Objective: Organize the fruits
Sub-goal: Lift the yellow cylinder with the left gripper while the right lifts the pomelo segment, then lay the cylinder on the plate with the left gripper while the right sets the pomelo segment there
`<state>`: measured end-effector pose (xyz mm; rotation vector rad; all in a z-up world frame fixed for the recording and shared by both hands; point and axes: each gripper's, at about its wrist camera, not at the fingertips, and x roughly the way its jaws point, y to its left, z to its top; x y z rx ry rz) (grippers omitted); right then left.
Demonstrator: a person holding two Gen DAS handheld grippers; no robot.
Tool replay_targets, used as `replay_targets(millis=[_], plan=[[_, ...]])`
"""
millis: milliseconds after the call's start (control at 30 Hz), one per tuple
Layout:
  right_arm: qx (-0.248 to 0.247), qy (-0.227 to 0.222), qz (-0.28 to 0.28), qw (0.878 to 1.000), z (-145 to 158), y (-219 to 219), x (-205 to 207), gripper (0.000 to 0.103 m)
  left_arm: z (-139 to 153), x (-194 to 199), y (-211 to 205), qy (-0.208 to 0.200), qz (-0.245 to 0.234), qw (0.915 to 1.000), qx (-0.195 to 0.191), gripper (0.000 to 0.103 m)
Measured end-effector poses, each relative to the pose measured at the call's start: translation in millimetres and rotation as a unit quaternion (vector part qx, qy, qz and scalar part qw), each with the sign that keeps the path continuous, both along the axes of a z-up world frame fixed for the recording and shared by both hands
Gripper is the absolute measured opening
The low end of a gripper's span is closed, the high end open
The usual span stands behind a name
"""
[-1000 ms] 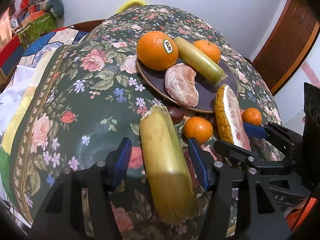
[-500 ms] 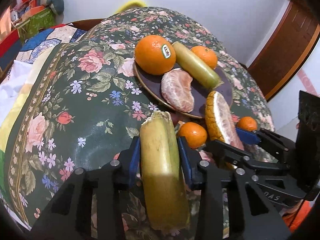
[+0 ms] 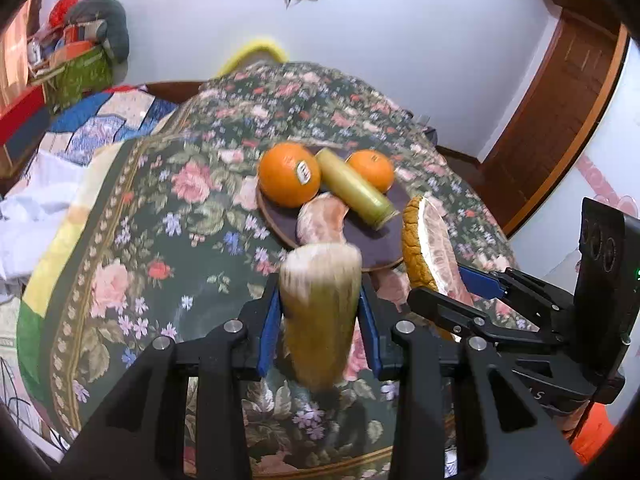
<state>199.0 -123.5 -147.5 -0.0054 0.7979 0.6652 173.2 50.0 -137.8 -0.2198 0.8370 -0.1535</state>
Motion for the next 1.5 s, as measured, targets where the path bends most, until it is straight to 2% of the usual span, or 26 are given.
replay_targets(millis=[300, 533, 1033, 1300, 1500], plan=[[0.010, -0.048, -0.018, 0.999, 29.6, -16.7, 4.9, 0.046, 38.6, 8.4, -19.4, -0.052, -0.013, 0.9985, 0.013, 0.035], [0.014, -0.052, -0.037, 0.998, 32.4, -33.8, 15.9, 0.046, 50.0, 28.6, -38.3, -0.068, -0.034, 0.9971, 0.009, 0.035], [0.008, -0.039, -0.061, 0.997, 14.1, -53.9, 63.4, 0.046, 16.7, 87.3, -57.5, -0.033, -0.052, 0.9981, 0.003, 0.035], [-0.014, -0.049, -0.034, 0.998, 6.8, -34.6, 91.0, 0.046, -4.9, 121.9, -44.9, -0.008, -0.034, 0.9994, -0.002, 0.035], [-0.038, -0.042, -0.015, 0.998, -8.5, -20.8, 109.9, 0.046, -13.1, 144.8, -29.4, 0.002, -0.022, 0.9991, -0.035, 0.035]])
